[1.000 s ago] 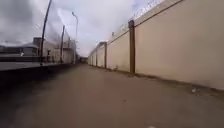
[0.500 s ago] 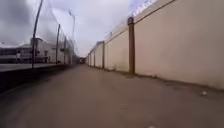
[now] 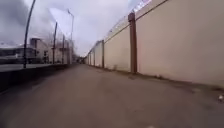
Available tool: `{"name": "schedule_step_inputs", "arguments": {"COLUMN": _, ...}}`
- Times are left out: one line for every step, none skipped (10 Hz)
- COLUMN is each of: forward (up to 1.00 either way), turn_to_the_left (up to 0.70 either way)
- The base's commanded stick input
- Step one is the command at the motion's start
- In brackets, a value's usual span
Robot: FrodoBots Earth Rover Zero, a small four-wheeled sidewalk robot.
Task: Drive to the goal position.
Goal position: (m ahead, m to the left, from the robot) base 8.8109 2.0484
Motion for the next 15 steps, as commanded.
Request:
{"name": "schedule_step_inputs", "arguments": {"forward": 0.70, "turn_to_the_left": 0.12}}
{"name": "schedule_step_inputs", "arguments": {"forward": 0.70, "turn_to_the_left": 0.11}}
{"name": "schedule_step_inputs", "arguments": {"forward": 0.70, "turn_to_the_left": 0.11}}
{"name": "schedule_step_inputs", "arguments": {"forward": 0.70, "turn_to_the_left": 0.11}}
{"name": "schedule_step_inputs", "arguments": {"forward": 0.70, "turn_to_the_left": 0.11}}
{"name": "schedule_step_inputs", "arguments": {"forward": 0.70, "turn_to_the_left": 0.11}}
{"name": "schedule_step_inputs", "arguments": {"forward": 0.70, "turn_to_the_left": 0.11}}
{"name": "schedule_step_inputs", "arguments": {"forward": 0.70, "turn_to_the_left": 0.11}}
{"name": "schedule_step_inputs", "arguments": {"forward": 0.70, "turn_to_the_left": 0.11}}
{"name": "schedule_step_inputs", "arguments": {"forward": 0.70, "turn_to_the_left": 0.11}}
{"name": "schedule_step_inputs", "arguments": {"forward": 0.70, "turn_to_the_left": 0.10}}
{"name": "schedule_step_inputs", "arguments": {"forward": 0.70, "turn_to_the_left": 0.10}}
{"name": "schedule_step_inputs", "arguments": {"forward": 0.70, "turn_to_the_left": 0.10}}
{"name": "schedule_step_inputs", "arguments": {"forward": 0.70, "turn_to_the_left": 0.10}}
{"name": "schedule_step_inputs", "arguments": {"forward": 0.70, "turn_to_the_left": 0.11}}
